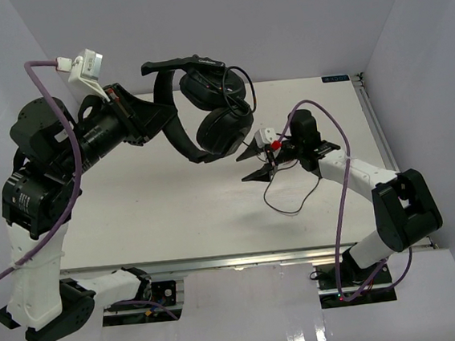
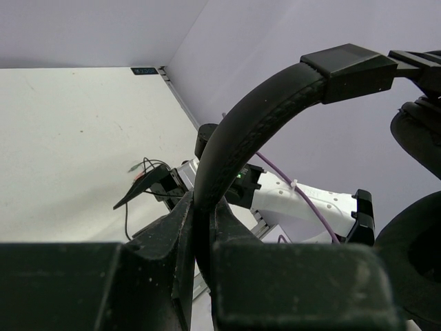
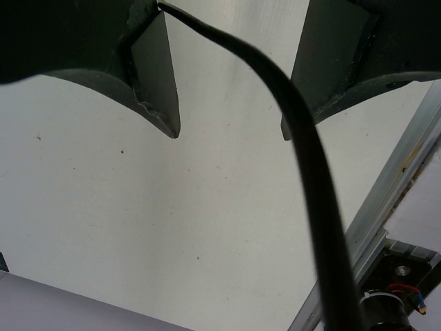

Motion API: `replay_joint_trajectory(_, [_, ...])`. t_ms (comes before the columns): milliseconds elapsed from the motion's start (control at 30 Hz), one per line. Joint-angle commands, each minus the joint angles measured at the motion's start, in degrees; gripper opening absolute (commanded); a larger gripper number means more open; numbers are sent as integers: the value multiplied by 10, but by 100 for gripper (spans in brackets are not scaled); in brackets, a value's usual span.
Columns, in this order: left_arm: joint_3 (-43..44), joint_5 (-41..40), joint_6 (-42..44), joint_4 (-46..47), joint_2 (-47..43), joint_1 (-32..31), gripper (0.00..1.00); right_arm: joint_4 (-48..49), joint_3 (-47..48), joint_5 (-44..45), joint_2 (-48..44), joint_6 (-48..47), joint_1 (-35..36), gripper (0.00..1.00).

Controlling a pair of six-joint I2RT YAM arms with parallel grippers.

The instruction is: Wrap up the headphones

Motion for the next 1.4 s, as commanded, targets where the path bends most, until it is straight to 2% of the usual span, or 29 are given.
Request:
replay_joint_trajectory(0, [-8,13,-7,26,-15,-3,0,15,31,-9,3,-6,-2,71])
replay_joint_trajectory(67, [-16,17,-9,31,-17,-3,0,35,36,-3,9,12,-1,78])
replay_joint_trajectory(167, [-34,25,-13,39,-19,-3,0,43,63,2,18,18,-2,81])
replay_joint_trajectory(433, [-37,24,-9,39,-23,-3,0,42,55,-5,20,8,-2,79])
replay_joint_trajectory(567, [-38,27,-10,40,-22,-3,0,40,46,-40,28,22,5,78])
replay_joint_trajectory(733, [-35,29,-12,41,-20,-3,0,46,50,17,42,25,24,79])
replay_joint_trajectory(833, [-28,29,-14,39,-19,-3,0,52,71,16,71,45,25,77])
replay_joint_trajectory(1033, [-8,17,-15,28,-20,-3,0,45,79,-6,108,48,27,64])
replay_joint_trajectory(1200, [-15,-1,-14,25,-28,-3,0,44,50,-13,100,36,26,57])
replay_joint_trajectory(1300, [-34,-18,-19,36,-42,-3,0,40,37,-17,94,47,26,47])
replay_joint_trajectory(1367, [-48,-23,-25,49,-52,-3,0,30,41,-25,100,60,27,36])
